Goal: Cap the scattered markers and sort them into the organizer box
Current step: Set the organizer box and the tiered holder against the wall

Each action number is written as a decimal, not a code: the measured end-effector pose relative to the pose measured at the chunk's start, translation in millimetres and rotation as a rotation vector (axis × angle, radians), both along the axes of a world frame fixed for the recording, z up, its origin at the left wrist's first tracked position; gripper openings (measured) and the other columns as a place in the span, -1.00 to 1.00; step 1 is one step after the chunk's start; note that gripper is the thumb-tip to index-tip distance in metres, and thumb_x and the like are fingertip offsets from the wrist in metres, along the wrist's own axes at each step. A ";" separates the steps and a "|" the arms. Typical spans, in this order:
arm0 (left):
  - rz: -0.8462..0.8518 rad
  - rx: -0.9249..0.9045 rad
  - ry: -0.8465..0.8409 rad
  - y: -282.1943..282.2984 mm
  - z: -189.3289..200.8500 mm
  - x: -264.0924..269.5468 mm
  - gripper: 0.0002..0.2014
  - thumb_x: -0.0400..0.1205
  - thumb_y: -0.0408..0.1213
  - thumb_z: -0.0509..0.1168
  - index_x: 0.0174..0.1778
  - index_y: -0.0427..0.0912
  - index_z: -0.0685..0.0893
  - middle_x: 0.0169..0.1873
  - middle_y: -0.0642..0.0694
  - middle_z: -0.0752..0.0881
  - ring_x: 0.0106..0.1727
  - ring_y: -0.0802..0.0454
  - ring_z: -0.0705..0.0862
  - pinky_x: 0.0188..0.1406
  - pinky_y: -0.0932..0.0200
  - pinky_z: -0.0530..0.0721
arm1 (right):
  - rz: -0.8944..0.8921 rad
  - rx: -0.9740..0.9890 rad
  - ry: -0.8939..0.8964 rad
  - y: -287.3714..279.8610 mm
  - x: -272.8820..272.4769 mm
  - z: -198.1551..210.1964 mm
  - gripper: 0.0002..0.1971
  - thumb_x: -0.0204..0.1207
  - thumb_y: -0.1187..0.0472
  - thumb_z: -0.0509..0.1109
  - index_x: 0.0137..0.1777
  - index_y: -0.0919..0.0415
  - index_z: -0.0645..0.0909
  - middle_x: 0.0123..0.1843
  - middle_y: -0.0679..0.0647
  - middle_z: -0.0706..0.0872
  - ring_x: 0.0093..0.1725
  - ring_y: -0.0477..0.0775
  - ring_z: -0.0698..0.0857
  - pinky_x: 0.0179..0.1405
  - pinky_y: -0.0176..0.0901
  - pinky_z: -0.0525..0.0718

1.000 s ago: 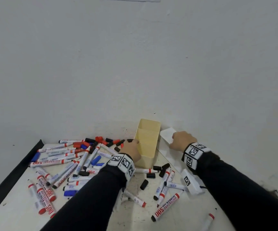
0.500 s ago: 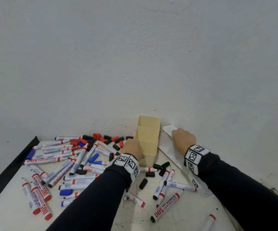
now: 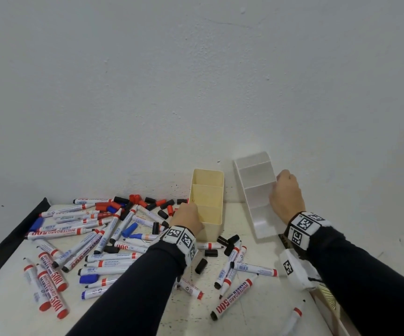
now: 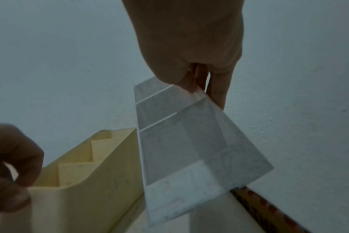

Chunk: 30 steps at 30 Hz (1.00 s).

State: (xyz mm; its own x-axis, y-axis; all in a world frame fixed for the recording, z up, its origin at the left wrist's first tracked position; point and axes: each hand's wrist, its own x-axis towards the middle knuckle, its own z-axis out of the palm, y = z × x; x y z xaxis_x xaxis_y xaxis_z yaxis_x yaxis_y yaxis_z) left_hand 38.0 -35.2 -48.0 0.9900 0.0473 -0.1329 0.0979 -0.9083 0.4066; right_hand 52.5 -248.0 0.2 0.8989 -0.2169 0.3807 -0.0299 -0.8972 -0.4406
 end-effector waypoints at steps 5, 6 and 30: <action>0.004 -0.063 -0.005 -1.8 -1.7 0.8 -0.63 0.56 -0.19 0.39 0.21 -0.30 0.57 0.16 -0.21 0.64 0.17 -0.11 0.64 0.16 0.11 0.61 | -0.117 0.181 -0.040 4.9 6.7 -9.8 -0.83 0.59 0.38 0.15 0.14 0.39 0.43 0.09 0.33 0.59 -0.01 0.33 0.60 -0.22 -0.04 0.43; 0.003 -0.065 -0.008 -2.1 -2.7 1.4 -0.63 0.55 -0.19 0.40 0.20 -0.29 0.57 0.16 -0.20 0.64 0.17 -0.10 0.64 0.16 0.10 0.62 | -0.117 0.202 -0.051 6.5 8.5 -13.7 -0.84 0.59 0.39 0.15 0.12 0.40 0.43 0.08 0.34 0.59 -0.04 0.33 0.60 -0.23 -0.03 0.44; -0.059 -0.208 -0.055 -11.9 -6.9 5.6 -0.80 0.49 -0.23 0.47 -0.13 -0.17 0.58 0.16 -0.13 0.54 -0.01 0.04 0.54 0.13 0.21 0.55 | 0.013 0.318 -0.003 3.7 36.9 -49.4 -0.90 0.57 0.42 0.21 -0.12 0.30 0.33 -0.17 0.25 0.48 -0.18 0.17 0.47 -0.25 -0.11 0.37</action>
State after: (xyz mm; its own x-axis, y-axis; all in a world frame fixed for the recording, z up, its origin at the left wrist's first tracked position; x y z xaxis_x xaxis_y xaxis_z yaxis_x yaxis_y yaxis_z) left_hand 43.6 -47.1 -54.9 0.9962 -0.0339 -0.0797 0.0196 -0.8077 0.5892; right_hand 89.3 -244.3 -49.2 0.9013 -0.3140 0.2984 -0.0174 -0.7146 -0.6993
